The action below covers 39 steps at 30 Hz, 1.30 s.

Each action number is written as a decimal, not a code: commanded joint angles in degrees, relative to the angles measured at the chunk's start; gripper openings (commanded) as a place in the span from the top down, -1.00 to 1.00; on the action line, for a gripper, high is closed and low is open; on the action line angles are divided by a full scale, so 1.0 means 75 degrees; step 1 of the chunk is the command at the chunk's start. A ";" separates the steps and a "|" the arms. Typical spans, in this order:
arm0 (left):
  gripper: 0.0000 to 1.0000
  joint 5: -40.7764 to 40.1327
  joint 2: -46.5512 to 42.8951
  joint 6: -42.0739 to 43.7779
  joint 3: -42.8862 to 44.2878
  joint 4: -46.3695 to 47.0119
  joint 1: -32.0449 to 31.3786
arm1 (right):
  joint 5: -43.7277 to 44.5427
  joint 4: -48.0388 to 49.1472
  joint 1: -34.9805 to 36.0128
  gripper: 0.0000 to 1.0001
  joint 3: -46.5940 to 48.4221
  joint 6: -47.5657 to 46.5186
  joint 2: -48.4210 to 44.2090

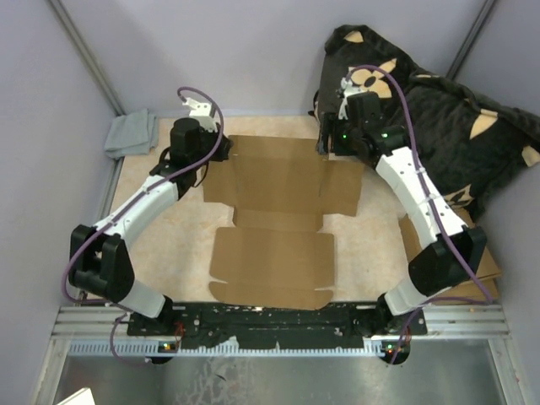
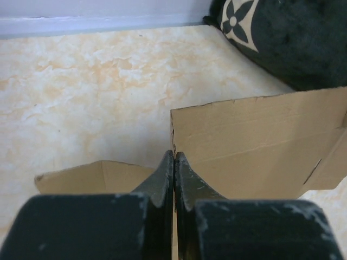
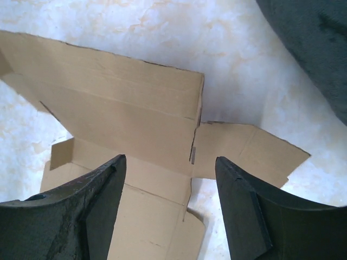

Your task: Fold the paper box

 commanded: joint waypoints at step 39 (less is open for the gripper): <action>1.00 0.0430 -0.4382 0.2881 -0.6029 0.6890 -0.1234 | -0.0552 -0.1051 0.0021 0.45 0.0164 -0.0442 -0.0557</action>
